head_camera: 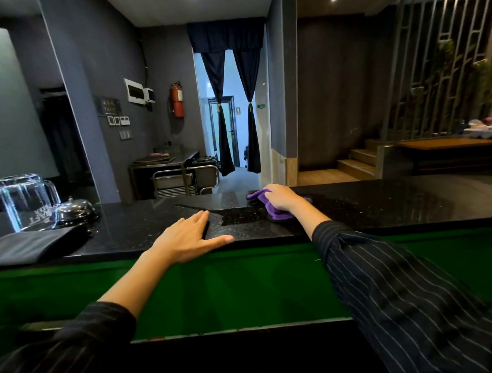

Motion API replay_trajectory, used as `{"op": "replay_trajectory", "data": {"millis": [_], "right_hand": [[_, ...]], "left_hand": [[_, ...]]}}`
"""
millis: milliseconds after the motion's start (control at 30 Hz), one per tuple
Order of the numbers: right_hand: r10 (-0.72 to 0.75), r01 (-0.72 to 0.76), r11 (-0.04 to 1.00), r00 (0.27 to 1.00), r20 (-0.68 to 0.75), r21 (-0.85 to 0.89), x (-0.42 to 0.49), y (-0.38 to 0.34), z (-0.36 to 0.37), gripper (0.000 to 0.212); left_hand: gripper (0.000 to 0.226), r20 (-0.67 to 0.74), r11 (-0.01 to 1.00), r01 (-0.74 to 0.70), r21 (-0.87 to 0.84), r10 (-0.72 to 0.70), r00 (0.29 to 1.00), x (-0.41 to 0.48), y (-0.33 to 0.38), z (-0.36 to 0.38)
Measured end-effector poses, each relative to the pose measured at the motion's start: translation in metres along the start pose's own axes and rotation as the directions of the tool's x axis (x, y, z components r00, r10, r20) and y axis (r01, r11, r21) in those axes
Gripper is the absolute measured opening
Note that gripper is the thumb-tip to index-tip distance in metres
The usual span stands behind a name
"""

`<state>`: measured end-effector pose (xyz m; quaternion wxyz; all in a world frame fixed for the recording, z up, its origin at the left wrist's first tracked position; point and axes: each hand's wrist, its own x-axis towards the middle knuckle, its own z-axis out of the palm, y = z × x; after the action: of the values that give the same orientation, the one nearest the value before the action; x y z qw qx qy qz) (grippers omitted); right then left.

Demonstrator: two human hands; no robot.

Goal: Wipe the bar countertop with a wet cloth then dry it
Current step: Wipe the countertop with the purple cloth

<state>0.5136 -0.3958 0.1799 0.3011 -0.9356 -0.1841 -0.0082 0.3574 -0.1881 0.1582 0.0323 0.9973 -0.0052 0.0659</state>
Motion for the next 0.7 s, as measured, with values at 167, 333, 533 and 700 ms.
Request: {"op": "replay_trajectory", "data": {"millis": [167, 333, 533, 700], "right_hand": [[-0.066, 0.066, 0.998, 0.996, 0.064, 0.012, -0.002, -0.022, 0.009, 0.038], [-0.089, 0.087, 0.996, 0.994, 0.070, 0.028, -0.004, -0.027, 0.014, 0.037], [-0.130, 0.125, 0.991, 0.987, 0.099, 0.050, -0.006, -0.038, 0.023, 0.037], [-0.183, 0.176, 0.983, 0.975, 0.124, 0.060, -0.005, -0.052, 0.034, 0.037]], "left_hand": [[0.130, 0.010, 0.998, 0.004, -0.056, -0.004, 1.000, -0.003, 0.001, -0.006], [0.124, -0.007, 0.998, 0.007, -0.063, -0.007, 1.000, -0.005, 0.002, -0.006], [0.118, -0.033, 0.996, 0.021, -0.087, -0.024, 0.999, -0.005, 0.003, -0.006], [0.110, -0.032, 0.995, 0.032, -0.096, -0.035, 0.999, -0.006, 0.004, -0.007]]}}
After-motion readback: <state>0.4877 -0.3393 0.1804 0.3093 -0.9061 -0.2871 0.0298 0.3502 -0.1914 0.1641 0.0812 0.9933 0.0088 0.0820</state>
